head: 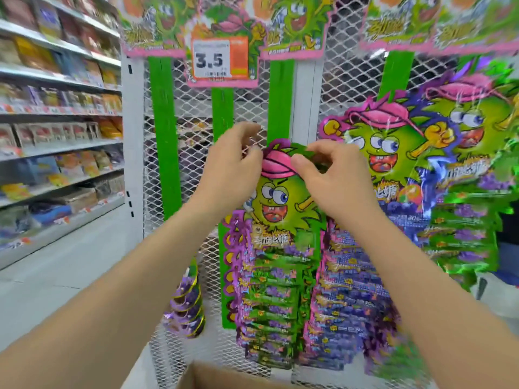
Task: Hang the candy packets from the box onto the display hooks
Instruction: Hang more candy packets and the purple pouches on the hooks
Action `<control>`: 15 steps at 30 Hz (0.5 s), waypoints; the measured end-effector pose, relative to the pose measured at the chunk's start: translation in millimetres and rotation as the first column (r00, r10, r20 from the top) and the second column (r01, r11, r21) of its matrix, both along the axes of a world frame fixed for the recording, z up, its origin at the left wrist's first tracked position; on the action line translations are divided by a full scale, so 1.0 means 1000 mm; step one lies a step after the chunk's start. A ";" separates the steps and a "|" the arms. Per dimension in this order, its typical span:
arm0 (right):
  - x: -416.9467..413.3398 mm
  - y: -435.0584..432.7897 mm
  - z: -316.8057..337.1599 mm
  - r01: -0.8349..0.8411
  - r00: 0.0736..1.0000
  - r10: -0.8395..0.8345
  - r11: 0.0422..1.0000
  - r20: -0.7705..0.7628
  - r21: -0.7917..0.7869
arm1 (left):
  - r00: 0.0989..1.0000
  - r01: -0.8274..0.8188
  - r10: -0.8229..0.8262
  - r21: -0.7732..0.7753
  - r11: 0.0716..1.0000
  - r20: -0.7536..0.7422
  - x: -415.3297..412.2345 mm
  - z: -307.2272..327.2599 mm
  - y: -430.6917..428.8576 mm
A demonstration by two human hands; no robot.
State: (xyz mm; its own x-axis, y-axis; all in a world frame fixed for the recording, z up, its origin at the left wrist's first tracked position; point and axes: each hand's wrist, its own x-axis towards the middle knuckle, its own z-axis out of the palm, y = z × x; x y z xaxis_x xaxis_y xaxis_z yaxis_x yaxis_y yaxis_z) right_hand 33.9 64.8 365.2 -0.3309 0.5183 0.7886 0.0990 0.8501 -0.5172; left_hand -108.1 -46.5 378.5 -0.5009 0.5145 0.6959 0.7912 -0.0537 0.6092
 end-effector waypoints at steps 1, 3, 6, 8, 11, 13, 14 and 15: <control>-0.004 0.003 0.012 0.016 1.000 -0.016 1.000 -0.026 0.009 | 1.000 0.019 -0.018 -0.014 1.000 0.018 -0.004 0.011 0.009; -0.012 0.012 0.032 0.040 0.997 -0.038 0.999 -0.068 0.028 | 0.997 0.052 -0.049 -0.051 0.997 0.067 -0.010 0.028 0.023; -0.026 0.024 0.051 0.101 0.994 -0.098 0.994 -0.049 0.053 | 0.992 0.077 -0.067 -0.091 0.993 0.105 -0.014 0.044 0.036; -0.035 0.032 0.056 0.144 0.989 -0.142 0.988 -0.040 0.050 | 0.989 0.071 -0.062 -0.066 0.995 0.133 -0.015 0.051 0.041; -0.042 0.038 0.058 0.185 0.982 -0.183 0.982 -0.052 0.025 | 0.977 0.088 -0.078 -0.041 0.995 0.198 -0.016 0.057 0.045; -0.043 0.039 0.056 0.194 0.980 -0.193 0.981 -0.047 0.005 | 0.969 0.110 -0.101 -0.031 0.993 0.227 -0.019 0.058 0.046; -0.043 0.041 0.056 0.191 0.980 -0.191 0.982 -0.049 -0.004 | 0.969 0.114 -0.107 -0.021 0.993 0.224 -0.019 0.058 0.046; -0.043 0.042 0.055 0.183 0.982 -0.183 0.983 -0.052 -0.010 | 0.972 0.111 -0.107 -0.006 0.994 0.211 -0.018 0.057 0.045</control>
State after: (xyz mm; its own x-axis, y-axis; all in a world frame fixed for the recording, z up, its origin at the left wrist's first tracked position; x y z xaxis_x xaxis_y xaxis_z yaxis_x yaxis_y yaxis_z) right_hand -8.9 106.8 420.7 -0.1881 0.5705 0.7995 0.2250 0.8174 -0.5303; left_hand -126.1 -1.6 435.4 -0.5752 0.5853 0.5715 0.6352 -0.1206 0.7629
